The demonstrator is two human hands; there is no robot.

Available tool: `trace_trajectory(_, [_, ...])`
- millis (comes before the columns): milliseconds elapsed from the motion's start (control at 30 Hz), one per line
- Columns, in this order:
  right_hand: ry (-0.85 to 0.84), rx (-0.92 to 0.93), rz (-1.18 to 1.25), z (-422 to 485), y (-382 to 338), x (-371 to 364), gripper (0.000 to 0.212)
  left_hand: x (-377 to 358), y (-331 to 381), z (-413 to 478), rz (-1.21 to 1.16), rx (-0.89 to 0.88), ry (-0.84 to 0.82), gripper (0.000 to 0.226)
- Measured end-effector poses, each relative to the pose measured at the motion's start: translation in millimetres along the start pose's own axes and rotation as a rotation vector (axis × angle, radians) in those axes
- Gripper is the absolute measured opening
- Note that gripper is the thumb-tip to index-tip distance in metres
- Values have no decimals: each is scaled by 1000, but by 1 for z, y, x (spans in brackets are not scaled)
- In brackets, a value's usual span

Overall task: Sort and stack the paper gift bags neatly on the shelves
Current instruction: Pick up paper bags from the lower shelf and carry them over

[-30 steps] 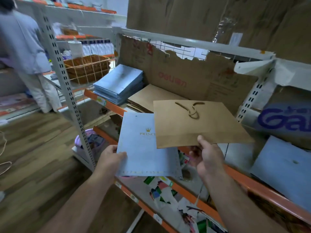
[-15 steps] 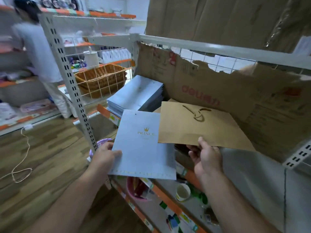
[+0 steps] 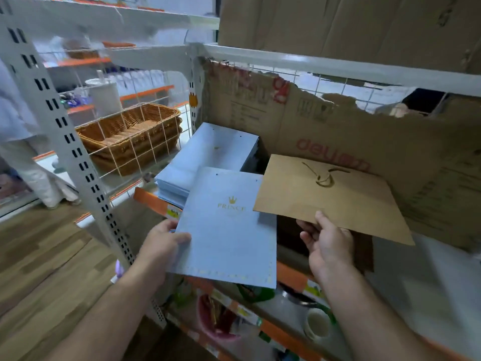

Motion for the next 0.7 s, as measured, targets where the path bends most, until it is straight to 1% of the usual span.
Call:
trace_trajectory(167, [151,8,54,11,28,-40,9,78,28,47,56,-37,-102,20])
trace_trajectory(300, [240,9,68,27,41,-52,17,121,42,85,104,7,-126,19])
trace_trajectory(367, [281,-13,44,34,47,-54,30,128,43,99,117,11,-138,19])
trace_trajectory(433, [277,-50,34,40,52,-57,36,128,47,103,114,-7,-151,18])
trace_trajectory(600, [239,-171,-38,50,66,-57,19,115,60,110,148,-20,-199,20])
trace_trajectory(700, [316,-179,-105,54,75,-45,27,106,68,116,144,-22,-210,14])
Point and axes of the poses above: each hand's wrist, its own z-axis towards the middle knuckle, its own x-axis out of the back of the hand, y = z × x, the point moved 2 cm from there along z, towards the middle knuckle, and after that the axes turned 12 degrees about -y, right-handed, at the moved point
